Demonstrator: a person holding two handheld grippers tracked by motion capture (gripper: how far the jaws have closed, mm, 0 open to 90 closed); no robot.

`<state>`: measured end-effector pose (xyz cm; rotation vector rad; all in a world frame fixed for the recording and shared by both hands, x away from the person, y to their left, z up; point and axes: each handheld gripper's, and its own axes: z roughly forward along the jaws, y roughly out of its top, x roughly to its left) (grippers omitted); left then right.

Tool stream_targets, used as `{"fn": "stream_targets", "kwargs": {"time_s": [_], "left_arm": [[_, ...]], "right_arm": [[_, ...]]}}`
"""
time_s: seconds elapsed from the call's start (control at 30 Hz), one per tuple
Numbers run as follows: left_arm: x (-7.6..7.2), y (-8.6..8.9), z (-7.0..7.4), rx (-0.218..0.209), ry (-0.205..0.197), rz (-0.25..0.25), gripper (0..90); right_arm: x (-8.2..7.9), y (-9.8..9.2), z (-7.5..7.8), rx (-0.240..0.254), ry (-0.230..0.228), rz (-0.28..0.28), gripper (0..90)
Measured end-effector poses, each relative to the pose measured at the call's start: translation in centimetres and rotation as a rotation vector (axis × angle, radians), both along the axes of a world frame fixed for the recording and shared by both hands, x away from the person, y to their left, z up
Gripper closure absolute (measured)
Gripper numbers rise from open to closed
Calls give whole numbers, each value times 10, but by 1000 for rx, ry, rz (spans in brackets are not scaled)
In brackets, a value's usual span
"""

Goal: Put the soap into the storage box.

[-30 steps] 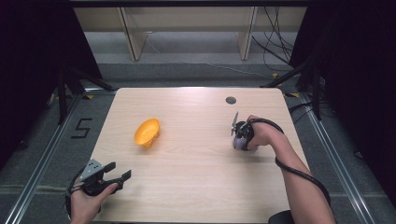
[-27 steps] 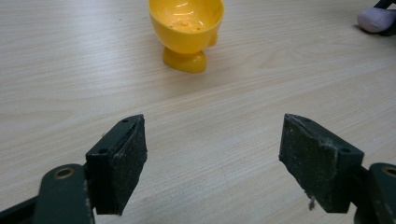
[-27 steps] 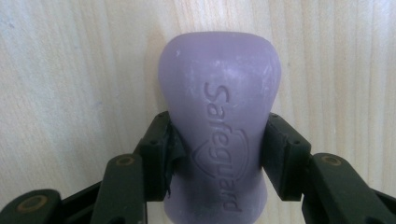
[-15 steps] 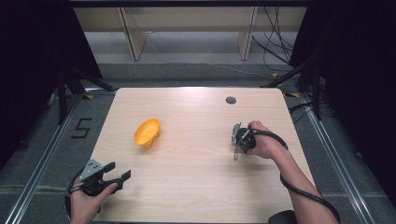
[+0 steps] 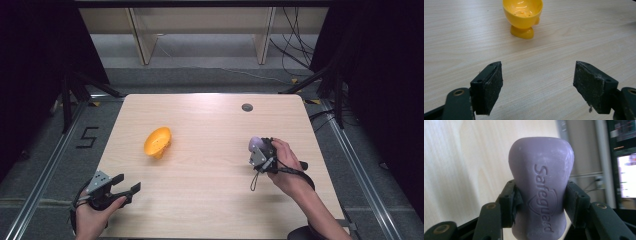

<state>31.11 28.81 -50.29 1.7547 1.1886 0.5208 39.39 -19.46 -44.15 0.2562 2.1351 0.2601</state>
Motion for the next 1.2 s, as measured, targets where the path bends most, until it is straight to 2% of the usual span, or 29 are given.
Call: {"fn": "stream_targets", "kwargs": {"time_s": [0.13, 0.17, 0.23, 0.27, 0.3, 0.33, 0.37, 0.4, 0.47, 0.5, 0.6, 0.73, 0.8, 0.83, 0.87, 0.9, 0.97, 1.0, 1.03, 1.07, 1.13, 1.17, 1.2], "left_arm": [[0, -1, 0, -8, -1, 0, 231], [0, -1, 0, -16, -5, -11, 231], [0, 0, 0, -10, -5, -14, 232], [0, -1, 0, -12, -7, -16, 232], [0, -1, 0, -14, -11, -18, 231], [0, -1, 0, -14, -11, -18, 231], [0, -2, 1, -16, -16, -20, 231], [-1, -3, 1, -13, -16, -22, 232], [-1, -5, 2, -18, -17, -37, 235], [-1, -6, 3, -16, -18, -39, 237], [-1, -11, 5, -25, -24, -68, 238], [2, -21, 13, -37, -40, -102, 238], [4, -28, 18, -40, -49, -124, 239], [5, -36, 23, -35, -59, -152, 240], [5, -36, 23, -35, -59, -152, 241], [7, -46, 28, -32, -62, -185, 242], [8, -51, 30, -28, -65, -202, 243], [9, -56, 32, -41, -64, -215, 243], [11, -66, 37, -39, -74, -243, 245], [11, -66, 37, -39, -74, -243, 246], [15, -76, 43, -32, -83, -274, 247], [17, -81, 46, -42, -90, -300, 248], [19, -86, 49, -41, -90, -304, 254]], "right_arm": [[-21, 3, 7, -35, -105, 50, 505], [-21, 3, 7, -35, -105, 50, 505], [-37, 8, 7, 29, -138, 12, 505], [-37, 8, 7, 29, -138, 12, 505], [-45, 9, 7, 40, -169, 12, 506], [-45, 9, 7, 40, -169, 12, 506], [-47, 8, 8, 12, -191, 54, 505], [-54, 10, 7, 26, -188, 20, 505], [-59, 10, 6, 11, -206, 53, 505], [-68, 12, 5, 19, -205, 33, 505], [-74, 13, 5, 3, -227, 59, 505], [-88, 17, 7, -4, -262, 50, 505], [-89, 18, 8, -15, -274, 63, 506], [-91, 20, 9, -35, -288, 82, 505], [-92, 21, 8, -32, -292, 81, 505], [-93, 21, 8, -37, -296, 88, 505], [-94, 22, 8, -40, -295, 93, 505], [-93, 22, 9, -55, -301, 112, 505], [-95, 23, 8, -51, -298, 99, 505], [-95, 23, 8, -51, -298, 99, 505], [-97, 23, 8, -59, -303, 96, 505], [-97, 23, 8, -57, -303, 108, 506], [-98, 23, 8, -67, -307, 112, 505]]}}
